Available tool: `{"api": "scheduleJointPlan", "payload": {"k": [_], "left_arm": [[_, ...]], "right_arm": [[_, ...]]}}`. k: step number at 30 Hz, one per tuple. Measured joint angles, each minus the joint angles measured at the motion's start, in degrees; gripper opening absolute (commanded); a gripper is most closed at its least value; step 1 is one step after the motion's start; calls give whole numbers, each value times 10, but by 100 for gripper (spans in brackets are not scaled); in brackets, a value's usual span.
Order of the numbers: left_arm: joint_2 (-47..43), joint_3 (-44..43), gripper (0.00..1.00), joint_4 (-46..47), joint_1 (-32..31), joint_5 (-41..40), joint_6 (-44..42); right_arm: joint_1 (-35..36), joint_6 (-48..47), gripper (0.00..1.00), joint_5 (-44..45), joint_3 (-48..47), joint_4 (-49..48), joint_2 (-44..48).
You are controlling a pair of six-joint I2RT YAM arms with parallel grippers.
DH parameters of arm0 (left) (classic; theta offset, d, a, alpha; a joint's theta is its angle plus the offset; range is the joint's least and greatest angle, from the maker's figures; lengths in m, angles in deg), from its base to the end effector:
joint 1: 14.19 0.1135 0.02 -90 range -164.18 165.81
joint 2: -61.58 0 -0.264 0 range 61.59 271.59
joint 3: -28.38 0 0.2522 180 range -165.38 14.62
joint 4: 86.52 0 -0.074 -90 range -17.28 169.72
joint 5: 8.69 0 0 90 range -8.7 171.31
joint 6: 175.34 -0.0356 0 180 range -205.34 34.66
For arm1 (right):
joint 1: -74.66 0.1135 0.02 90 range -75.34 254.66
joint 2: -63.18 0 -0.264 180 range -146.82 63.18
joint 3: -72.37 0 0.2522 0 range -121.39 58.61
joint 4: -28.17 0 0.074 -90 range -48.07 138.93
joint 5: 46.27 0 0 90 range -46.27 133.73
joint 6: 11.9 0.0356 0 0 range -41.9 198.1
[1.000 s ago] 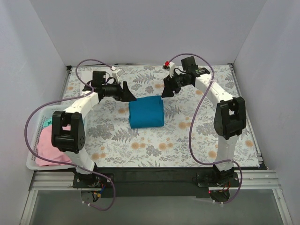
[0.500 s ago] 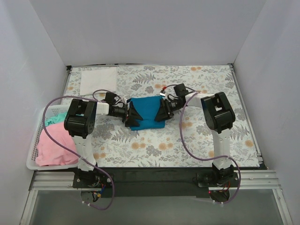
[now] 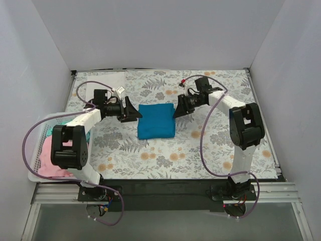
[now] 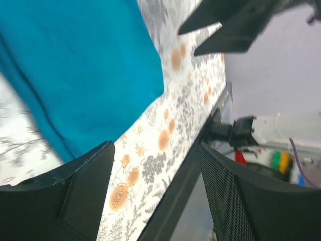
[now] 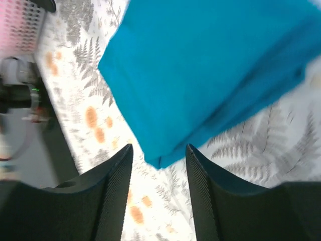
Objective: Fold and stack the t-shirts
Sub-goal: Fold the tshirt
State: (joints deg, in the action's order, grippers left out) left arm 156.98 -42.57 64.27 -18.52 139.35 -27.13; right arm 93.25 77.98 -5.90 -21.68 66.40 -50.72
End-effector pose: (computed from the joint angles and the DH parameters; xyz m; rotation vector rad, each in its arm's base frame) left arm 0.3262 -0.0550 0.1972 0.7559 -2.5323 1.6758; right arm 0.3852 0.1582 0.1868 -0.7220 2.3781 1.2376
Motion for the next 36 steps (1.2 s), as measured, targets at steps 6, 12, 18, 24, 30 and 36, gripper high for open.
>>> {"api": "scheduleJointPlan", "payload": {"k": [6, 12, 18, 24, 30, 36], "left_arm": [[-33, -31, 70, -18, 71, -81, 35], [19, -97, 71, -94, 96, -193, 53], [49, -104, 71, -141, 95, -261, 62], [70, -104, 70, -155, 95, -281, 69], [74, -97, 71, -151, 95, -285, 79], [75, -84, 71, -143, 94, -283, 89]], "right_arm": [[128, -110, 43, 155, -60, -3, 62], [282, -182, 40, 291, -75, -5, 38], [355, -212, 40, 372, -103, -6, -24], [389, -229, 41, 412, -118, -12, -68], [403, -238, 41, 429, -126, -25, -97], [402, -249, 1, 452, -126, -46, -102]]}}
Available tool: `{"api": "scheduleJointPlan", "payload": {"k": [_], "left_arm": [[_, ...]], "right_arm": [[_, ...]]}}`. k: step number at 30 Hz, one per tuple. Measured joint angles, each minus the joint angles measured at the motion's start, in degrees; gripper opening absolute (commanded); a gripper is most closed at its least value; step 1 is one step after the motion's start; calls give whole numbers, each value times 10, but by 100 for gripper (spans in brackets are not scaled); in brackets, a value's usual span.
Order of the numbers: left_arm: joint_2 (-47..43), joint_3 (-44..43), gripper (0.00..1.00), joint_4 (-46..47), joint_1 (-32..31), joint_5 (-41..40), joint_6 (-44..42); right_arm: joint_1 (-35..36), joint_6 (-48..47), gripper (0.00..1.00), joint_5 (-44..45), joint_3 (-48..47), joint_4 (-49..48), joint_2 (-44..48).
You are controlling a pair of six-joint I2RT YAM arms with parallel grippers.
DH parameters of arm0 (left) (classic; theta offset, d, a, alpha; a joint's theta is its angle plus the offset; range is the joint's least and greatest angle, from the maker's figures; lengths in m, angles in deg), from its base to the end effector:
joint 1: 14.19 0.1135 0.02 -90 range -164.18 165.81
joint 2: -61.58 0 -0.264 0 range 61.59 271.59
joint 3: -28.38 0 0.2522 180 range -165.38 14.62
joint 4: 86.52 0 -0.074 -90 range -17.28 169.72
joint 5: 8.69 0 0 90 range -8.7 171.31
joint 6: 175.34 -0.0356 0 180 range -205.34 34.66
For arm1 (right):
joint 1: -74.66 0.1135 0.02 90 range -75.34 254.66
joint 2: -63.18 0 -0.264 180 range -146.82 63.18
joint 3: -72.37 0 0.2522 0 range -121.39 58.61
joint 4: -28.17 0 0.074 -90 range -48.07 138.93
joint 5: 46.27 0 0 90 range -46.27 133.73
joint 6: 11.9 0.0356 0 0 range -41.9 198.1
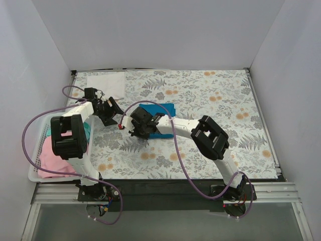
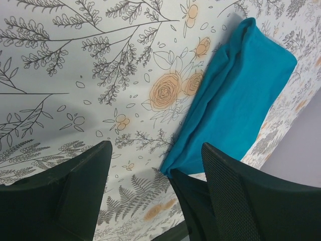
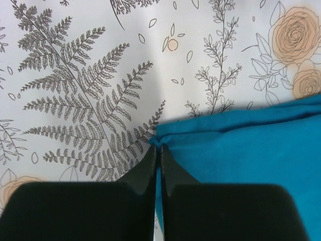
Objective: Fold and stack the t-shirts
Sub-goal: Fold the tshirt, then neatly place the folded tshirt to the corner
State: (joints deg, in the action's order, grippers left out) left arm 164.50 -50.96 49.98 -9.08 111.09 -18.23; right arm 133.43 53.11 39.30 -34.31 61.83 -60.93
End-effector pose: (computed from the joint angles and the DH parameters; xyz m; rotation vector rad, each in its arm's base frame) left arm 0.3512 0.0137 0.1733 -1.5889 2.4445 -0.9675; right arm 0.2452 0.4097 0.1713 -1.6885 1.8321 0.3479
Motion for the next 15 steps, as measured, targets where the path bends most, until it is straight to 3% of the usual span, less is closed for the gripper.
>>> {"api": "scheduleJointPlan", "payload": {"k": [15], "left_arm": [[30, 22, 80, 71, -84, 74, 60]], "right_arm": [[-63, 8, 1, -47, 9, -5, 80]]}}
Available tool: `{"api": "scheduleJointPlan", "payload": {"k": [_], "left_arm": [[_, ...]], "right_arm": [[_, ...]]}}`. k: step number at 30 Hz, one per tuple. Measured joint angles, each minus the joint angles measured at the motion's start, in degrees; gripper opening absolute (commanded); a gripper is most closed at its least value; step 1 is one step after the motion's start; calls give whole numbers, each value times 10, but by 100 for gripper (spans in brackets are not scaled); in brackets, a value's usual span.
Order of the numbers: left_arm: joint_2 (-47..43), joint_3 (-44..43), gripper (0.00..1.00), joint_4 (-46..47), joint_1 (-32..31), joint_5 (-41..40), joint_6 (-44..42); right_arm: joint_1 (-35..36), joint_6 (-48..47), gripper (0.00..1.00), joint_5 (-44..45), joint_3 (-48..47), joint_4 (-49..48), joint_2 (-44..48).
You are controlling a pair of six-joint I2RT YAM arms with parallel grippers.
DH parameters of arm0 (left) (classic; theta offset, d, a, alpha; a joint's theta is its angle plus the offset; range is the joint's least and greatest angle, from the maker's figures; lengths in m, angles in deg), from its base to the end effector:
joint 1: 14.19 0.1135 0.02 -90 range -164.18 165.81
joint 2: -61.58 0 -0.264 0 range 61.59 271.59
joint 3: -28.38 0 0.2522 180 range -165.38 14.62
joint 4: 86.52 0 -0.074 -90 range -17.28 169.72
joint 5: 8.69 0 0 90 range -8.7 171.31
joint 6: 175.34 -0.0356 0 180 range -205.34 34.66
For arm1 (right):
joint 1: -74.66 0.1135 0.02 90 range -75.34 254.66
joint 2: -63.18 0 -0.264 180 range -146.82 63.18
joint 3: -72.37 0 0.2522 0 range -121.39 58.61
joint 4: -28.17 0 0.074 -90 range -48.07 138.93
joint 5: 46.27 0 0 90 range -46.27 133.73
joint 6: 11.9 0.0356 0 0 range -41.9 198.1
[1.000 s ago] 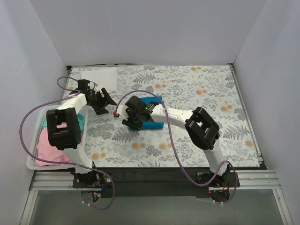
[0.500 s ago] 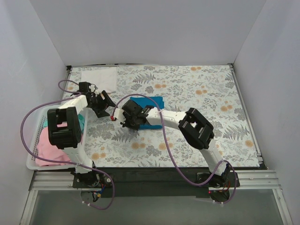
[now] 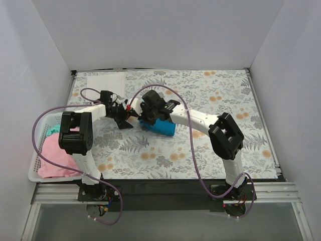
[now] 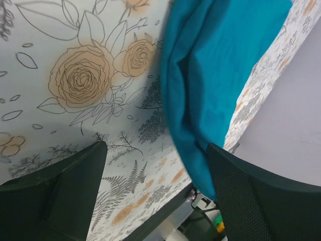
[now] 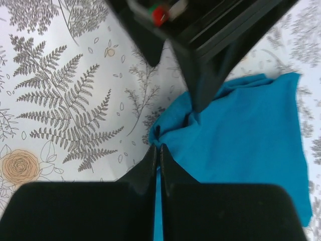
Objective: Fold and stack the t-shirts
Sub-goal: Neatly place the folded tshirt to the corner
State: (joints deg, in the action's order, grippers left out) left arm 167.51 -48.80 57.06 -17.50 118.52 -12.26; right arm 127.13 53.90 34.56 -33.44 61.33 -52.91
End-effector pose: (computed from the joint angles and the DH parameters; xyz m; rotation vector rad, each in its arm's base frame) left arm 0.3547 -0.0421 0.1532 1.4563 -2.4579 1.1416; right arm 0.2779 0.3710 0.2305 -1.5250 1.7975 0.4307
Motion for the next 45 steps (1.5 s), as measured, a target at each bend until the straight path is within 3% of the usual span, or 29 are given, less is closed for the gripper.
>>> {"api": "scheduleJointPlan", "payload": {"k": [19, 25, 35, 39, 45], "left_arm": [[20, 118, 83, 247, -43, 85, 239], [24, 118, 83, 253, -49, 82, 255], [-25, 134, 83, 110, 28, 66, 189], [-38, 165, 87, 145, 19, 85, 206], [-35, 200, 88, 283, -25, 96, 272]], "right_arm": [[-6, 6, 1, -38, 36, -3, 25], [-7, 15, 1, -45, 38, -4, 25], [-7, 15, 1, -45, 50, -6, 43], [-7, 15, 1, -45, 50, -7, 43], [-7, 15, 1, -45, 50, -7, 43]]}}
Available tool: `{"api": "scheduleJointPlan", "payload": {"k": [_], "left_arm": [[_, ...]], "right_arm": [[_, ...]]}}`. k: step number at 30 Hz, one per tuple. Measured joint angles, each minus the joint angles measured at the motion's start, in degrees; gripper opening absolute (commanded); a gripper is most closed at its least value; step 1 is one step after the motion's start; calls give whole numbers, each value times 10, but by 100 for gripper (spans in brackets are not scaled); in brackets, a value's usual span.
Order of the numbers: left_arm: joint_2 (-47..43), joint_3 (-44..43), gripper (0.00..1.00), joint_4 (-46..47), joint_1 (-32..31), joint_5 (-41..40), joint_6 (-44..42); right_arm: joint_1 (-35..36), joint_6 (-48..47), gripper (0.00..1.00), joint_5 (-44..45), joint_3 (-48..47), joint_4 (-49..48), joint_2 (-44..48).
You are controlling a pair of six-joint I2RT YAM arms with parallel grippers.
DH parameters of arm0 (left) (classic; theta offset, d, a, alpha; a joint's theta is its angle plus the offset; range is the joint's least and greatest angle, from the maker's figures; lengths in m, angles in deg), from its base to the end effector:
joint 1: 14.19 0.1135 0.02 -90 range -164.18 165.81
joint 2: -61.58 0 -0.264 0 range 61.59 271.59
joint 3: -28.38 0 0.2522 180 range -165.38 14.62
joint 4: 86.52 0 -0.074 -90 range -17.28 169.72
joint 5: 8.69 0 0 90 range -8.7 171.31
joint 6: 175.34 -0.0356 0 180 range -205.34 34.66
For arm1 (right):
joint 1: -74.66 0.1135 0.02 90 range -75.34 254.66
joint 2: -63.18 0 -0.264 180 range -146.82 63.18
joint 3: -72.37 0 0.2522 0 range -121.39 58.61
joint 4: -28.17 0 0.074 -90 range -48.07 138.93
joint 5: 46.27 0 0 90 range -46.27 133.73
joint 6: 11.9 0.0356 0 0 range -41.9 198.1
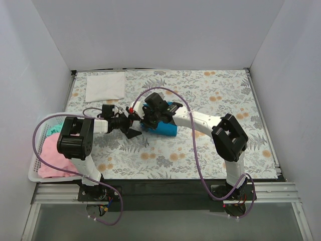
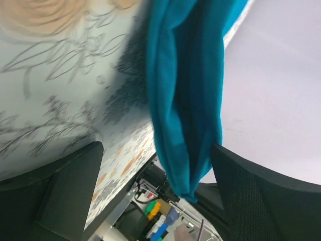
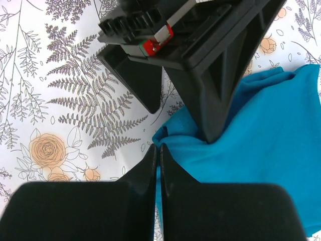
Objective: Fold and stack the t-shirts
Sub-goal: Neatly place the folded tshirt to the corner
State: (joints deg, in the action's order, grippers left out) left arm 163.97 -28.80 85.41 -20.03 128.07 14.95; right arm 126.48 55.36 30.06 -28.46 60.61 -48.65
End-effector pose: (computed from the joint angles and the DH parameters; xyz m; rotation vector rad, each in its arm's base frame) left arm 0.3089 -0.0577 0.1135 1.6138 -1.9886 1.3311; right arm 0.2682 0.3547 0.2358 -1.5262 1.8039 0.5287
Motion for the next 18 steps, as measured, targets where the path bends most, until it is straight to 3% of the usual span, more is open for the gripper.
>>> {"api": "scheduleJointPlan", "payload": {"k": [11, 18], "left_arm": [[12, 62, 87, 210, -13, 5, 88], [5, 89, 87, 251, -2, 23, 99]], "right_arm": [[0, 1, 1, -6, 11, -5, 0], [0, 1, 1, -7, 22, -7, 0]]}}
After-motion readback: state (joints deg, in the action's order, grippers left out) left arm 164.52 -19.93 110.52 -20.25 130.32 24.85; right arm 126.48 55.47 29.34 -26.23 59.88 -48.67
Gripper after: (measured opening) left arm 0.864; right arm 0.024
